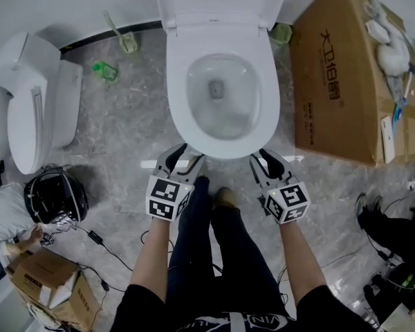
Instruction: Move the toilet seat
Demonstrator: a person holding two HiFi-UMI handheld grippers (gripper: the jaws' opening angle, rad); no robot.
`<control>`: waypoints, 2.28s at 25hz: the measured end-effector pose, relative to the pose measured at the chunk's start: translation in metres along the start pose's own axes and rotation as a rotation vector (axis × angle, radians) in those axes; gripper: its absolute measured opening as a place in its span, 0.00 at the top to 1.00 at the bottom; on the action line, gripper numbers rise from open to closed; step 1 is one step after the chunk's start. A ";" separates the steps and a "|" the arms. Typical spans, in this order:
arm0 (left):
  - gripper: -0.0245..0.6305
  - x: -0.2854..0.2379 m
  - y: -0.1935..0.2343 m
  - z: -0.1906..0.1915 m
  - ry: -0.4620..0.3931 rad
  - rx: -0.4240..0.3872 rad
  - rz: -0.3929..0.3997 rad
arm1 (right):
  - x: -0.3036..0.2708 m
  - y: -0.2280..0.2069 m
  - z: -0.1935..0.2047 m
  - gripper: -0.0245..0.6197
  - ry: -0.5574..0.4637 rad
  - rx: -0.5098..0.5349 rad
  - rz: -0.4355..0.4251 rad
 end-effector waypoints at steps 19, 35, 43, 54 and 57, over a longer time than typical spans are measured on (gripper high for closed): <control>0.65 0.046 0.010 -0.131 -0.163 0.046 0.008 | 0.025 0.014 -0.139 0.78 -0.126 0.091 0.011; 0.68 0.054 0.032 -0.224 -0.247 0.077 0.018 | 0.018 0.013 -0.238 0.83 -0.185 0.162 0.046; 0.68 0.048 0.053 -0.271 -0.305 0.096 0.060 | 0.006 0.009 -0.289 0.89 -0.205 0.169 0.086; 0.68 0.033 0.080 -0.333 -0.376 0.152 0.072 | -0.018 -0.005 -0.356 0.94 -0.245 0.211 0.150; 0.68 0.026 0.088 -0.352 -0.404 0.167 0.057 | -0.026 -0.013 -0.375 0.95 -0.272 0.222 0.143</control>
Point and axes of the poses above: the fingertips, and each gripper's own axes: x backward along the fingers, y to its left, z out of its underside, the point moved 6 cm from there along x, backward along the fingers, and after that the axes turned 5 degrees about -z, right-handed, at the moved point
